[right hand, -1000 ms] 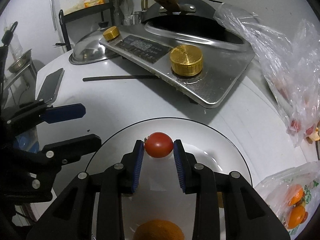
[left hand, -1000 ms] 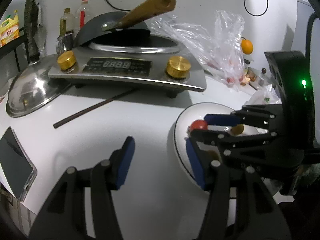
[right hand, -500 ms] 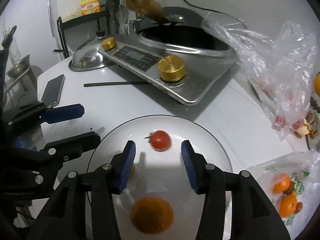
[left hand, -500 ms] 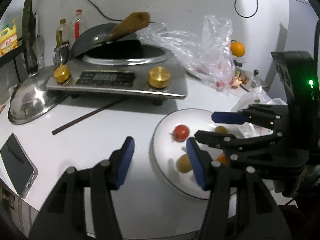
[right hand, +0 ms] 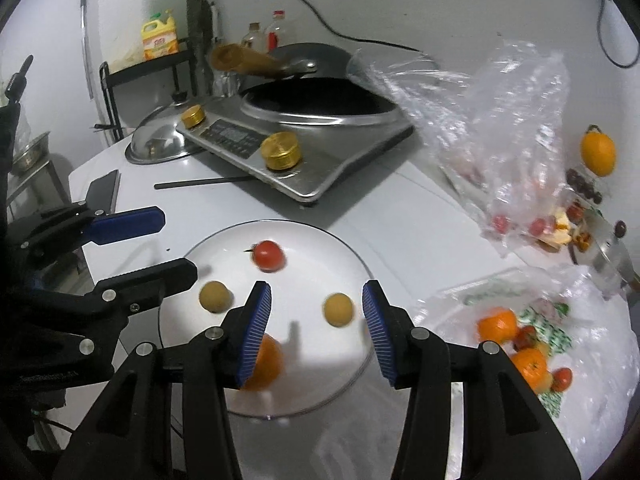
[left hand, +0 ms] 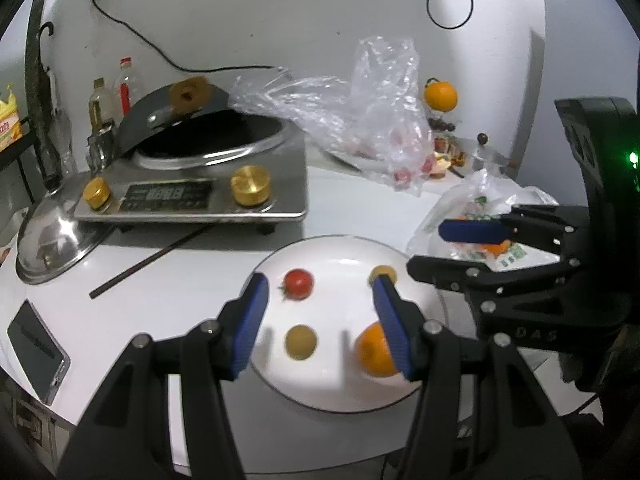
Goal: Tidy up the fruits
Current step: 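Move both open grippers back over the fruits on the plastic bag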
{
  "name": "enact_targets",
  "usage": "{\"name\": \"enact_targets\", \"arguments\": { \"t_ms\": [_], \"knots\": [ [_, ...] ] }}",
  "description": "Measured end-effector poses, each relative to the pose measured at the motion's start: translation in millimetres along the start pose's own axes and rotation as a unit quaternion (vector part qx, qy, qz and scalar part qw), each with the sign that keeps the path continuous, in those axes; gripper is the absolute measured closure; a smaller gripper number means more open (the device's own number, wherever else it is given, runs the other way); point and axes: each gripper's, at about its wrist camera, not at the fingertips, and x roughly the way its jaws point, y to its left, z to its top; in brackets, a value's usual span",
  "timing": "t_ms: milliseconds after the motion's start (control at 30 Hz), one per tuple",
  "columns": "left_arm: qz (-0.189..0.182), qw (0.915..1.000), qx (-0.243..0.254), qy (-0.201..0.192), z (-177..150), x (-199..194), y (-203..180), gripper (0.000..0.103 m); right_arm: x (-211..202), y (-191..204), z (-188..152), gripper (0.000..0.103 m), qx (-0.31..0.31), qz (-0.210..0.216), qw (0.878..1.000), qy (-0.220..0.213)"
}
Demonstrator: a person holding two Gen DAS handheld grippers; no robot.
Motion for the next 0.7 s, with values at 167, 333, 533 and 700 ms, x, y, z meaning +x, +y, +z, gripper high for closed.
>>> {"name": "enact_targets", "arguments": {
  "t_ms": [167, 333, 533, 700],
  "knots": [
    [-0.005, 1.0000, 0.006, -0.006, 5.6, 0.2, -19.2, 0.032, -18.3, -16.1, -9.5, 0.053, 0.014, -0.011, 1.000, -0.010],
    [-0.013, 0.9998, 0.015, -0.006, 9.6, 1.3, -42.2, 0.031, -33.6, -34.5, -20.3, 0.053, 0.028, -0.019, 0.999, -0.019],
    [-0.021, 0.9993, 0.031, -0.003, 13.8, 5.6, -71.3, 0.031, -48.7, -57.1, -34.1, 0.053, 0.045, -0.027, 0.998, -0.026],
    [-0.029, 0.9987, 0.041, 0.002, 17.4, 12.9, -95.1, 0.031, -60.1, -79.1, -45.8, 0.053, 0.059, -0.035, 0.997, -0.032]
  ]
}}
